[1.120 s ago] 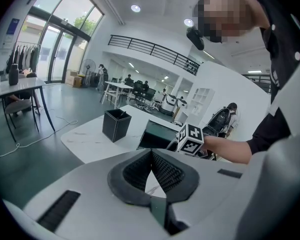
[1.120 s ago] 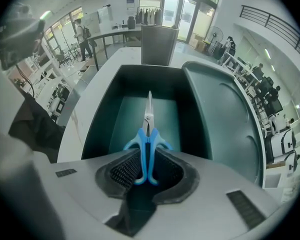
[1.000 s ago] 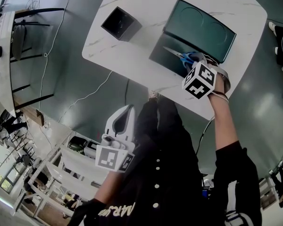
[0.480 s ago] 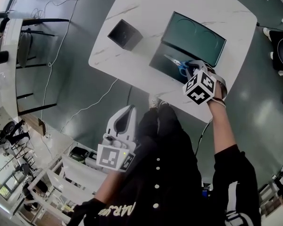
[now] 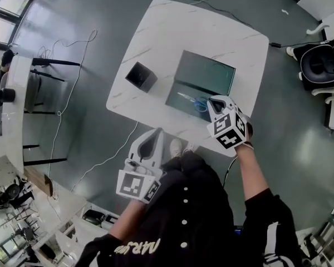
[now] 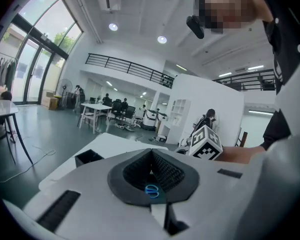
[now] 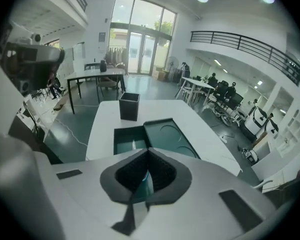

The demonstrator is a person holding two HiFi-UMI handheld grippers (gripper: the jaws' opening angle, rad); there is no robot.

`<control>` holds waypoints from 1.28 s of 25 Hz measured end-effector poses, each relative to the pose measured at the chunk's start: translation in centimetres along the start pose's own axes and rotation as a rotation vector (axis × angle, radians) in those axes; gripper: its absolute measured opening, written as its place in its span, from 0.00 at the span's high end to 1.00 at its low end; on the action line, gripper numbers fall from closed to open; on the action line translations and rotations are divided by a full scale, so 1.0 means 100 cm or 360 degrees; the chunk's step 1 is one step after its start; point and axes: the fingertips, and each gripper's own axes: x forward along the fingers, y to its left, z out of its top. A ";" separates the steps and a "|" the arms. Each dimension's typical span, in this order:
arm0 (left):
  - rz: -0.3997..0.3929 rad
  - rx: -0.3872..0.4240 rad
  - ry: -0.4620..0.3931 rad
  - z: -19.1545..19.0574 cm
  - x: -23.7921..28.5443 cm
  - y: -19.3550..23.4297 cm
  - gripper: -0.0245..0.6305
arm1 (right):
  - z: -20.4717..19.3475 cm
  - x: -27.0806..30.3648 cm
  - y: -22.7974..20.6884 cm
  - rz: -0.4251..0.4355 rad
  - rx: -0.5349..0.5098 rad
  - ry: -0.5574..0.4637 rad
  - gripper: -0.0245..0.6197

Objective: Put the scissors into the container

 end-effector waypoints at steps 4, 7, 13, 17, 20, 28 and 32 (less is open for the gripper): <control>-0.0092 0.0048 -0.0073 0.026 0.006 -0.020 0.92 | 0.017 -0.042 -0.005 -0.0064 0.0059 -0.0114 0.94; -0.0136 0.0072 -0.0124 0.041 0.010 -0.029 0.92 | 0.027 -0.066 -0.011 -0.0122 0.0083 -0.0192 0.94; -0.0197 0.0149 -0.0205 0.064 0.017 -0.037 0.92 | 0.050 -0.118 -0.030 -0.0284 0.0255 -0.0458 0.94; -0.0235 0.0239 -0.0310 0.089 0.020 -0.044 0.92 | 0.065 -0.157 -0.047 -0.0449 0.0308 -0.0660 0.94; -0.0260 0.0273 -0.0360 0.101 0.022 -0.048 0.92 | 0.071 -0.184 -0.051 -0.0551 0.0330 -0.0765 0.94; -0.0310 0.0320 -0.0424 0.118 0.024 -0.061 0.92 | 0.056 -0.229 -0.051 -0.0653 0.0466 -0.0959 0.94; -0.0315 0.0347 -0.0431 0.118 0.025 -0.058 0.92 | 0.051 -0.249 -0.054 -0.0723 0.0500 -0.1094 0.94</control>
